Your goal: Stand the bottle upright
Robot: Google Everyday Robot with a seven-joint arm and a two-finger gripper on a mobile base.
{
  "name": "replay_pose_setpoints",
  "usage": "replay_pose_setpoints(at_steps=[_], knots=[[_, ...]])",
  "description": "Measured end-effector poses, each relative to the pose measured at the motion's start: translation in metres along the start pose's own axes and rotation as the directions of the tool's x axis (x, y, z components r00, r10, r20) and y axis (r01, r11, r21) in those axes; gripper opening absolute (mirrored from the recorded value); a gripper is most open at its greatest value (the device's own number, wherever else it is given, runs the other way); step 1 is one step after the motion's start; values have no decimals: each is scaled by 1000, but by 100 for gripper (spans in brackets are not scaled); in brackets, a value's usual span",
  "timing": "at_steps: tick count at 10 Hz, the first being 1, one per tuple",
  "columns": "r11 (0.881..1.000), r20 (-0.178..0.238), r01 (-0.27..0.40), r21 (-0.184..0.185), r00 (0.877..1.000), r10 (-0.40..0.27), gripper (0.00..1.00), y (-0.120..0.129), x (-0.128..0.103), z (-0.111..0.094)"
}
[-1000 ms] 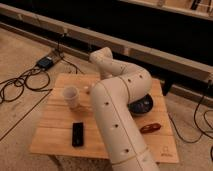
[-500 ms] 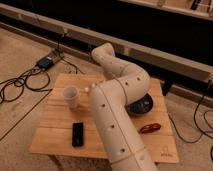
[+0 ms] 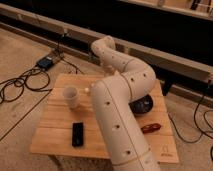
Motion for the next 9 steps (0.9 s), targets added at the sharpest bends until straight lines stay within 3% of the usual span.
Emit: replay_pose_setpoints(at_steps=[2,5,9], knots=[[998,25,-23,-60,999,24,65,13,8,-13],[993,48,-68,-93,996,73,65,19,21,-12],[980,43,-153,-128,986,159,65,22,30,4]])
